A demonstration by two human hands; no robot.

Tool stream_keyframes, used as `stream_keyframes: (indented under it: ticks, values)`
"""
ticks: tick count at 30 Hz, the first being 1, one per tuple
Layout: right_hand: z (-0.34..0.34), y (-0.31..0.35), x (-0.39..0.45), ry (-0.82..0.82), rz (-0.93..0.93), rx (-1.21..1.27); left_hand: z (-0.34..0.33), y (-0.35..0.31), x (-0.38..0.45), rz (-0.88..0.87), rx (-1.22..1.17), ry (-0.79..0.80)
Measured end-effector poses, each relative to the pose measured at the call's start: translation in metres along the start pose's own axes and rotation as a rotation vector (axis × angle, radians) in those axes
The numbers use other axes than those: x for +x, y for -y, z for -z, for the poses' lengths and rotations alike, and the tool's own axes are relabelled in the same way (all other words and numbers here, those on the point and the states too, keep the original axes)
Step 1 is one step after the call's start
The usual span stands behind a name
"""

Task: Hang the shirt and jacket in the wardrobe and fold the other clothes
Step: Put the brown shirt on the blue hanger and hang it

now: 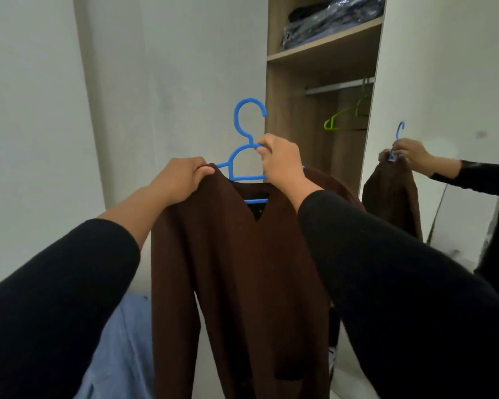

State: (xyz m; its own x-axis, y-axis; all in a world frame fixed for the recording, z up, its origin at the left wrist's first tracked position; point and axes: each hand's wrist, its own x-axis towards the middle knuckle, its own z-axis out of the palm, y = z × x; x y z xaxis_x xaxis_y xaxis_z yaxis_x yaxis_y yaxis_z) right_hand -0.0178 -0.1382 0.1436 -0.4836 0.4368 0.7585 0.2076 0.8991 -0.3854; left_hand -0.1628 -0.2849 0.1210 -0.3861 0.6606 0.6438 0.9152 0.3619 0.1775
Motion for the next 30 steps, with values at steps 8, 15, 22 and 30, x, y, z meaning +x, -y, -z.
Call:
stream_keyframes:
  ticks: [8,15,22,30]
  values:
    - [-0.014,-0.058,0.029,-0.069,-0.107,-0.155,-0.044,-0.003,0.054,0.055,0.061,-0.186]
    - [-0.053,-0.094,0.078,-0.067,-0.22,-0.141,-0.08,0.024,0.12,0.054,0.185,-0.24]
    - [-0.092,-0.128,0.158,-0.105,-0.384,-0.078,-0.106,0.046,0.226,-0.002,0.167,-0.245]
    - [-0.082,-0.178,0.223,-0.32,-0.49,-0.218,-0.147,0.026,0.329,-0.115,0.179,-0.336]
